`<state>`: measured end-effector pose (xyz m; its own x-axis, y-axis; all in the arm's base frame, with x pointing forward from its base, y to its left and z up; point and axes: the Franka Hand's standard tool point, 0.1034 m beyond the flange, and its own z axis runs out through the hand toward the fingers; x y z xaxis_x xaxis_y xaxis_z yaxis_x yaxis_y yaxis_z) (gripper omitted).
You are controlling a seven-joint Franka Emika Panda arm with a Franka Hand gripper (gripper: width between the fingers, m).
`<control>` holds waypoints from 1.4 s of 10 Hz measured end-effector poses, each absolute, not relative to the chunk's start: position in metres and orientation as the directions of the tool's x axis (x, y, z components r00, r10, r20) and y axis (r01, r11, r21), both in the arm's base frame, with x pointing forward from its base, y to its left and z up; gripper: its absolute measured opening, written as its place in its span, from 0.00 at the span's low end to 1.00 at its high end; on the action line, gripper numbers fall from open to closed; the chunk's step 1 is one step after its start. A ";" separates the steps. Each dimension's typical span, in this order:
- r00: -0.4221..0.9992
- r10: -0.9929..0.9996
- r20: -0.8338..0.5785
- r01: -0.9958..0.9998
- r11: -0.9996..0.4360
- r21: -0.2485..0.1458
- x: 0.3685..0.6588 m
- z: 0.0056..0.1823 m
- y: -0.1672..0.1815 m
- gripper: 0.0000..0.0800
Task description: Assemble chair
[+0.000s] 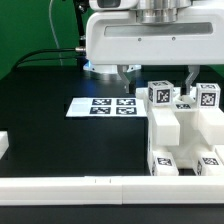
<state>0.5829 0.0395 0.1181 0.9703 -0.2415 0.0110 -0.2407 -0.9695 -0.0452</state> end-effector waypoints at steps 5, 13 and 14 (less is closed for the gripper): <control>0.867 -0.498 -0.003 -0.497 -0.866 -0.046 0.583 0.117 0.040 0.35; 0.156 -0.987 -0.049 -0.988 -0.155 -0.030 0.584 0.119 0.048 0.35; -0.016 -0.998 -0.065 -0.999 0.018 -0.035 0.586 0.120 0.049 0.35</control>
Offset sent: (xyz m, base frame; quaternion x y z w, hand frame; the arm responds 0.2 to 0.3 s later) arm 0.0000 0.0000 0.0000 0.0000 0.0000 0.1938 0.9810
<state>0.5862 0.0487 0.1196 -0.0158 -0.9978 -0.0649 -0.9992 0.0181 -0.0353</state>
